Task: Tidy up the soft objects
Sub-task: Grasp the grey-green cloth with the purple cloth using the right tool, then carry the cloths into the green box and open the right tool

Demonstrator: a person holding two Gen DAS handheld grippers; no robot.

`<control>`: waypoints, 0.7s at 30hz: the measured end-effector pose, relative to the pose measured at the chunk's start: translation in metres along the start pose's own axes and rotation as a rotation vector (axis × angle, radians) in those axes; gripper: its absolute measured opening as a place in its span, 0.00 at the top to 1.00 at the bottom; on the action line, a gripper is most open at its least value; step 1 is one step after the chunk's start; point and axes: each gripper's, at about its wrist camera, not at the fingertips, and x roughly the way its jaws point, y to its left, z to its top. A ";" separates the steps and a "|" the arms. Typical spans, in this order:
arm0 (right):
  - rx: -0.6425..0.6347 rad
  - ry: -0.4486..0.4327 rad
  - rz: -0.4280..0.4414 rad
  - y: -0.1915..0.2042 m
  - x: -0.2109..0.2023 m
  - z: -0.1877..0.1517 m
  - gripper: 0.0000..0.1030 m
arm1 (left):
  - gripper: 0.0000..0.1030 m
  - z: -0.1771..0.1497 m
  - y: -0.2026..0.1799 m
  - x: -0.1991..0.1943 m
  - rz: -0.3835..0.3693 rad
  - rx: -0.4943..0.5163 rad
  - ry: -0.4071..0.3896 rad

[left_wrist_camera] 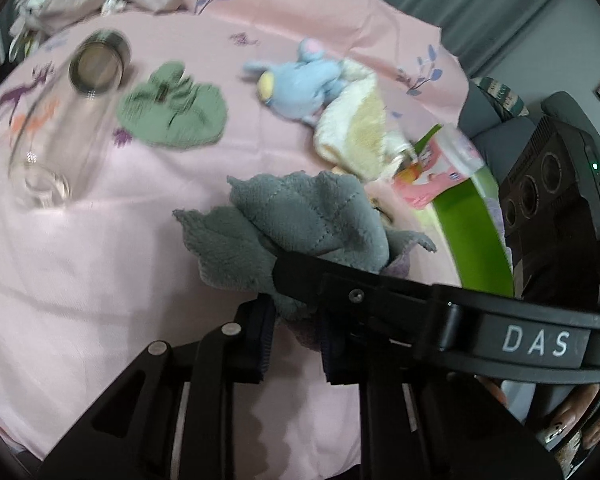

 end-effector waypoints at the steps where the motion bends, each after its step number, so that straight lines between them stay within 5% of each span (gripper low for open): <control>1: -0.006 -0.014 0.003 0.003 -0.005 0.000 0.60 | 0.85 0.002 -0.005 -0.004 0.000 0.012 -0.014; 21: -0.106 -0.290 0.045 0.024 -0.113 -0.003 0.60 | 0.84 0.025 -0.088 -0.055 -0.019 0.242 -0.179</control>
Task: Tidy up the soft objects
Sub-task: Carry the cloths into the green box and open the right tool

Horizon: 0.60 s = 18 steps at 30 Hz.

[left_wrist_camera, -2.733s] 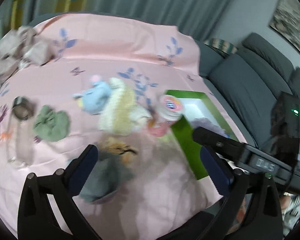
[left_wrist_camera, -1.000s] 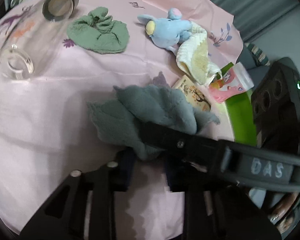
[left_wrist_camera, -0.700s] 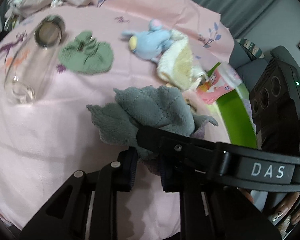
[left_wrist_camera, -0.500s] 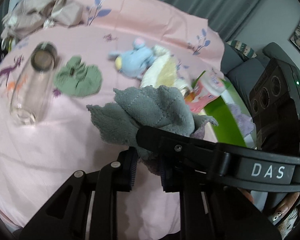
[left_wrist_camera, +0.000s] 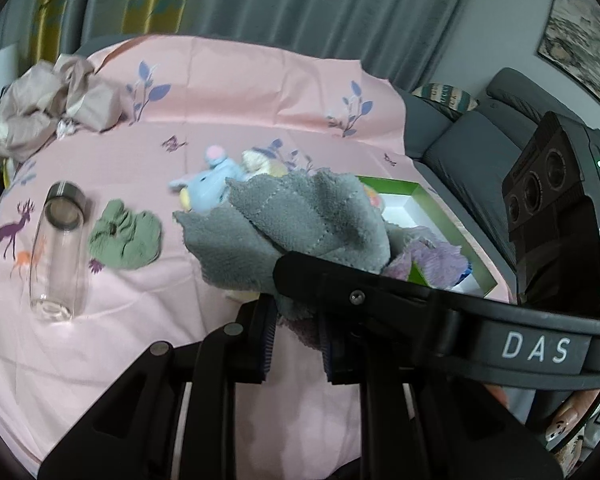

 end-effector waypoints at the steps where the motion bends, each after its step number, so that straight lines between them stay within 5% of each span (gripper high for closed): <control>1: -0.001 -0.012 -0.003 -0.001 -0.004 0.001 0.60 | 0.84 0.002 -0.004 0.000 -0.003 0.013 -0.005; 18: 0.000 -0.296 -0.057 -0.027 -0.101 0.041 0.60 | 0.84 0.066 -0.093 0.012 -0.111 0.243 -0.125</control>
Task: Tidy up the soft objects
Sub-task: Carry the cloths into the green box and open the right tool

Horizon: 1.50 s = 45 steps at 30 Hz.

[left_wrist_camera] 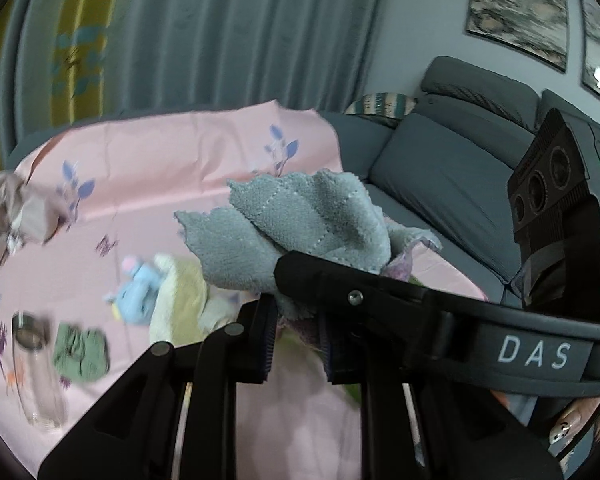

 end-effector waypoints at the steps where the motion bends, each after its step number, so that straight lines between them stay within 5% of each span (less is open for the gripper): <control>1: 0.003 -0.017 -0.001 -0.003 -0.004 0.003 0.60 | 0.84 0.004 -0.004 0.004 -0.008 0.012 -0.003; 14: 0.139 -0.125 -0.075 -0.083 -0.022 0.023 0.60 | 0.84 0.010 -0.047 0.087 -0.077 0.078 0.079; 30: 0.434 -0.047 -0.196 -0.195 -0.010 0.008 0.60 | 0.84 -0.024 -0.075 0.195 -0.126 0.029 0.325; 45: 0.544 -0.061 -0.305 -0.222 -0.026 -0.001 0.61 | 0.83 -0.036 -0.067 0.237 -0.032 -0.034 0.404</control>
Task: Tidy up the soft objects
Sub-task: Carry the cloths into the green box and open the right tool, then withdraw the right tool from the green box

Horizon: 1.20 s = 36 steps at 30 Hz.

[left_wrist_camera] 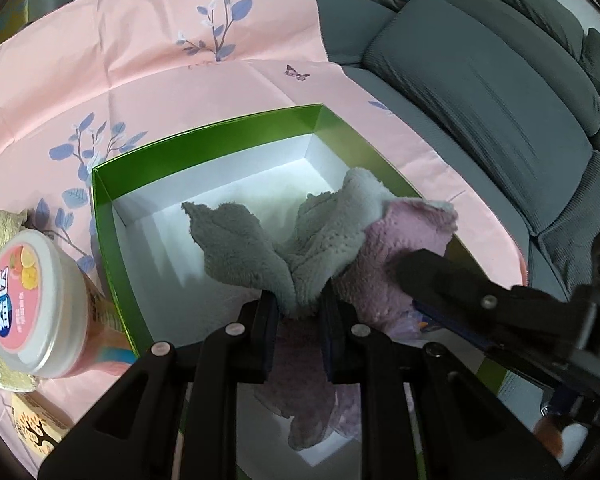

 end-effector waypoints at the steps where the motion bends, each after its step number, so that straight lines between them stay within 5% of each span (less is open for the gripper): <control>1: 0.001 -0.004 -0.008 -0.001 -0.001 0.000 0.61 | 0.82 0.000 0.000 0.001 0.003 -0.002 0.001; 7: 0.009 -0.032 -0.022 -0.004 -0.009 0.002 0.61 | 0.77 0.000 0.002 -0.004 -0.001 -0.018 -0.010; 10: 0.015 -0.055 -0.016 -0.004 -0.016 0.002 0.61 | 0.65 0.001 -0.002 -0.020 -0.014 0.001 -0.040; 15: 0.019 -0.107 -0.030 0.000 -0.034 0.001 0.60 | 0.30 0.003 -0.003 -0.051 -0.047 -0.004 -0.094; 18: 0.003 -0.118 -0.029 0.003 -0.041 0.000 0.60 | 0.19 0.004 0.002 -0.070 -0.079 -0.028 -0.113; 25: -0.024 -0.133 -0.016 0.015 -0.049 -0.005 0.46 | 0.09 -0.005 0.027 -0.118 -0.065 -0.080 -0.177; 29: -0.057 -0.143 0.003 0.029 -0.051 -0.011 0.30 | 0.02 -0.020 0.053 -0.142 -0.029 -0.144 -0.194; 36: -0.154 -0.118 0.021 0.070 -0.042 -0.030 0.17 | 0.01 -0.068 0.109 -0.176 0.133 -0.225 -0.226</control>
